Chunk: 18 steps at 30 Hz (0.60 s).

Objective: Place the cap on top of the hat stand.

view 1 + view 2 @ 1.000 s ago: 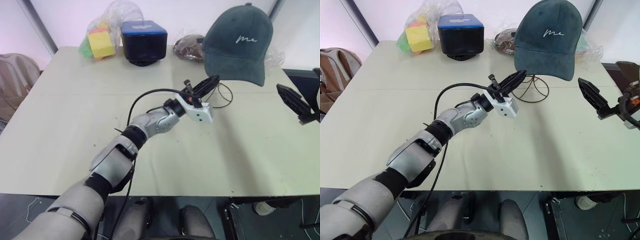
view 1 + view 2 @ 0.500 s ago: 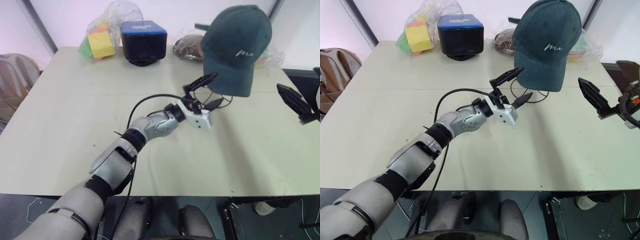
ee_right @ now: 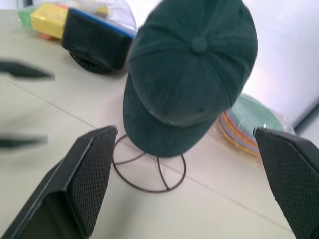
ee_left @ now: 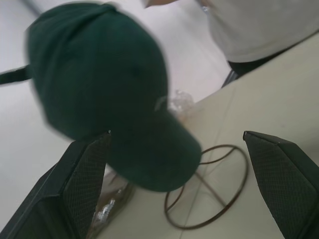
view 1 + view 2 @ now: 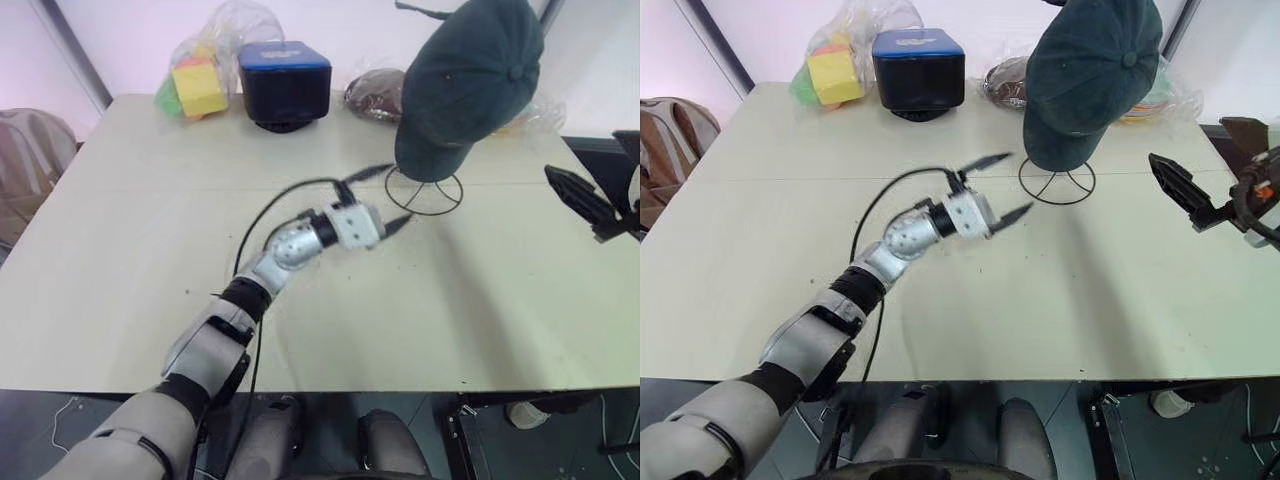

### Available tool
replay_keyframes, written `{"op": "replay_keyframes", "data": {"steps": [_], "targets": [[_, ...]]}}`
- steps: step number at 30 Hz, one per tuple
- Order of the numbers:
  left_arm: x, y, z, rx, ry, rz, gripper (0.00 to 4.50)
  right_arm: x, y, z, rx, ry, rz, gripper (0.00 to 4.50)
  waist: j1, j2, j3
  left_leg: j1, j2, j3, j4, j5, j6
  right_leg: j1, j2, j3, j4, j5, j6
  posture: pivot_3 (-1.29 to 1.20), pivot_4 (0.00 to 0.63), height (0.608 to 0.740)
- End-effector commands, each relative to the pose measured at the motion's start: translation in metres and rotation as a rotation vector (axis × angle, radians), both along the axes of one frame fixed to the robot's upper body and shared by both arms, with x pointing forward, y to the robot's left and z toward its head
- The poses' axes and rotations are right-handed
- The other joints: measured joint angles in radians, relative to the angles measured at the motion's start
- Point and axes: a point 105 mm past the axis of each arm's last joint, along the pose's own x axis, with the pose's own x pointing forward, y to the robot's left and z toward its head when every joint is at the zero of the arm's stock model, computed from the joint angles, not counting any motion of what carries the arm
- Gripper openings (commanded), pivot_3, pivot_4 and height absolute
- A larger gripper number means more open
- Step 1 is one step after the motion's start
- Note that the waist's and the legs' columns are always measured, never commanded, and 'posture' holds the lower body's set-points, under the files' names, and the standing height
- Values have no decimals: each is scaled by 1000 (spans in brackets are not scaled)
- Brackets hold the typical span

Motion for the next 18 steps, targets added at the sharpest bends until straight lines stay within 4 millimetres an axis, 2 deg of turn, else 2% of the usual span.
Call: {"op": "replay_keyframes", "data": {"steps": [1, 5, 8, 13, 18], "targets": [[9, 32, 42, -85, 83, -19, 4468, -1, 0, 14, -64, -36, 17, 4500, -6, 0, 0, 0, 0, 0, 0, 0, 0, 0, 0, 0, 0, 0, 0, 0, 150, 740], [11, 66, 64, -28, 212, -51, 4468, 2, 3, 12, -160, 15, 55, 4500, -19, 0, 0, 0, 0, -1, 0, 0, 0, 1, 1, 0, 0, 0, 0, 0, 150, 740], [5, 80, 77, 12, 252, -85, 4468, 4, 3, 9, -219, 59, 77, 4500, -19, 0, 0, 0, 0, -1, 0, 0, 0, 1, 1, 0, 0, 0, 0, 0, 150, 740], [-3, 88, 91, 52, 286, -113, 4468, 7, 0, 9, -269, 74, 87, 4500, -14, 0, 0, 1, 0, -1, 1, 0, 0, 2, 1, -1, -1, 0, 0, 0, 150, 740], [-11, 85, 97, 53, 305, -150, 4468, 10, -2, 10, -284, 73, 91, 4500, -16, 0, 0, 0, 0, -1, 1, 0, 0, 2, 0, -1, -1, 0, 0, 0, 150, 740]]}}
